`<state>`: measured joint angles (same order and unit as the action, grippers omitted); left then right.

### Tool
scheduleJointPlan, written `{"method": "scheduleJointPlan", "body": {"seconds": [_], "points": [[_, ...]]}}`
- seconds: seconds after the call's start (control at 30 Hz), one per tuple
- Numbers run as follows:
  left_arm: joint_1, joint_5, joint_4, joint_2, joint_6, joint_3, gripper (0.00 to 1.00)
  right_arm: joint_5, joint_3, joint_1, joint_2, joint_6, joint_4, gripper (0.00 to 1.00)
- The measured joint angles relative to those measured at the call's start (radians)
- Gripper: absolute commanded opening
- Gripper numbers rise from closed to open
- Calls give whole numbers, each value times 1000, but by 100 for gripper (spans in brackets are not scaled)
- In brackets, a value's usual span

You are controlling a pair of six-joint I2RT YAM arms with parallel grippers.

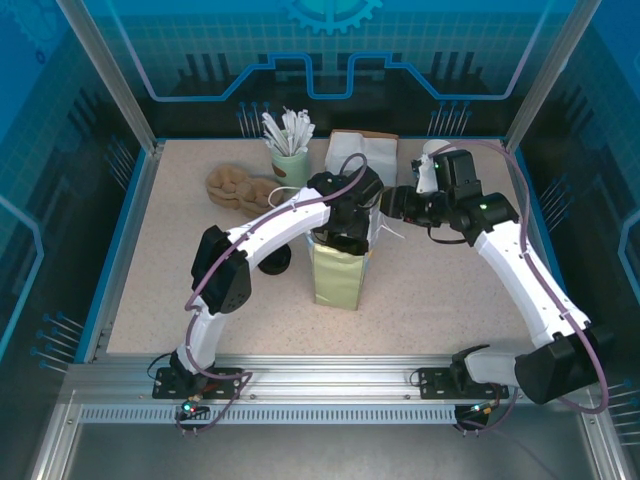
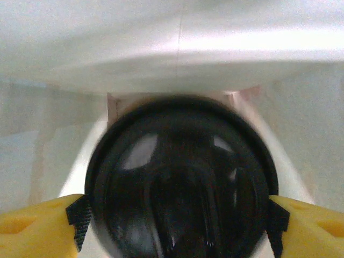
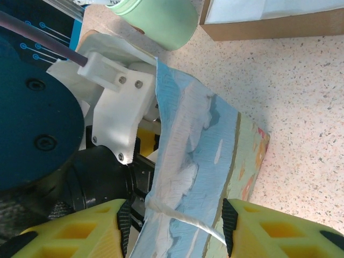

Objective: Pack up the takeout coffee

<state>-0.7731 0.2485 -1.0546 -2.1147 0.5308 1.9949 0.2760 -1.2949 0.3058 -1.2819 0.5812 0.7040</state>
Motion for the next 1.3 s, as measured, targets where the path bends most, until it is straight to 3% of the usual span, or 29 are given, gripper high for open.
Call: {"method": "scheduleJointPlan", "body": {"seconds": [0.27, 0.47, 0.6, 1.0, 1.3], "points": [[0, 0, -18, 0, 40, 13, 85, -29, -5, 49, -60, 3, 39, 46], [0, 0, -22, 0, 48, 14, 85, -35, -37, 58, -89, 1, 58, 21], [0, 16, -47, 0, 64, 36, 86, -60, -96, 68, -113, -14, 101, 12], [-9, 73, -95, 10, 93, 88, 88, -223, -277, 144, -187, -85, 285, 7], [-9, 87, -130, 23, 100, 203, 88, -288, -303, 154, -191, -92, 326, 5]]}}
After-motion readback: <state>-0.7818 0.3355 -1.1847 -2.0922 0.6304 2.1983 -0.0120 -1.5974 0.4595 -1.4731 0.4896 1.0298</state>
